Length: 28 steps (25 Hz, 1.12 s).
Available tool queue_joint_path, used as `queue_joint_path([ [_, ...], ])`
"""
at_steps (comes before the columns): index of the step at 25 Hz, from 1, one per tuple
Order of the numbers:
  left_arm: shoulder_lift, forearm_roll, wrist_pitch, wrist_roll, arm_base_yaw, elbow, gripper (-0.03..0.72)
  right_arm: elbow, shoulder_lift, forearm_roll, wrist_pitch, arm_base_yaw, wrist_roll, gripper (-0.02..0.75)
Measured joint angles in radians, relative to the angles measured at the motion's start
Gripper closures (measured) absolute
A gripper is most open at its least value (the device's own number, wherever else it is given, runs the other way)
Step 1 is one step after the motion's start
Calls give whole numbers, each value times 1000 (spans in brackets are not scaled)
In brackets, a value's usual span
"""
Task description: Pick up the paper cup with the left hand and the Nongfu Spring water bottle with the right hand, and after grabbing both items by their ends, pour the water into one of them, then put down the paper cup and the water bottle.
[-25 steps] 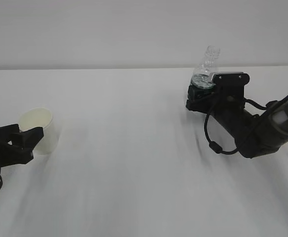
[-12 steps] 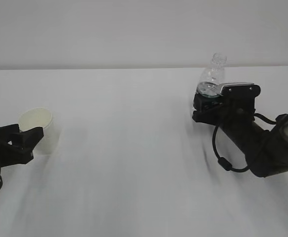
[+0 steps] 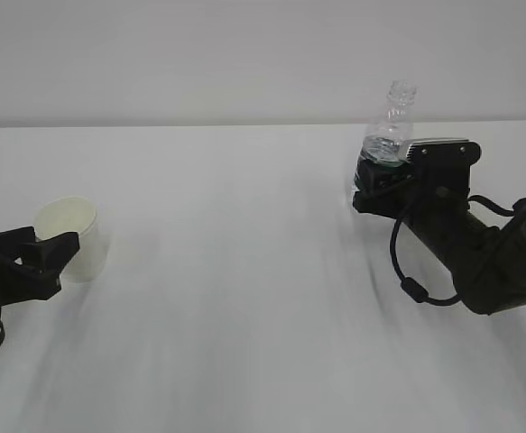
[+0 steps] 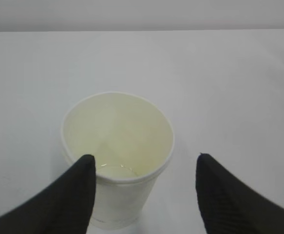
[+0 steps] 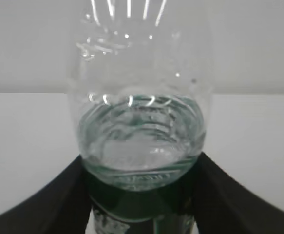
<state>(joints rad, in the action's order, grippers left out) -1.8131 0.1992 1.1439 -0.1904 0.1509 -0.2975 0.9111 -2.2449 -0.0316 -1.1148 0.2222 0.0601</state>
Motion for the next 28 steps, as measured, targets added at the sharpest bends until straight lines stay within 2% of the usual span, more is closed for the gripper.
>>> queue_joint_path([
  [28,0,0,0,0,0,0,228,-247,237,-4,2,0,0,300],
])
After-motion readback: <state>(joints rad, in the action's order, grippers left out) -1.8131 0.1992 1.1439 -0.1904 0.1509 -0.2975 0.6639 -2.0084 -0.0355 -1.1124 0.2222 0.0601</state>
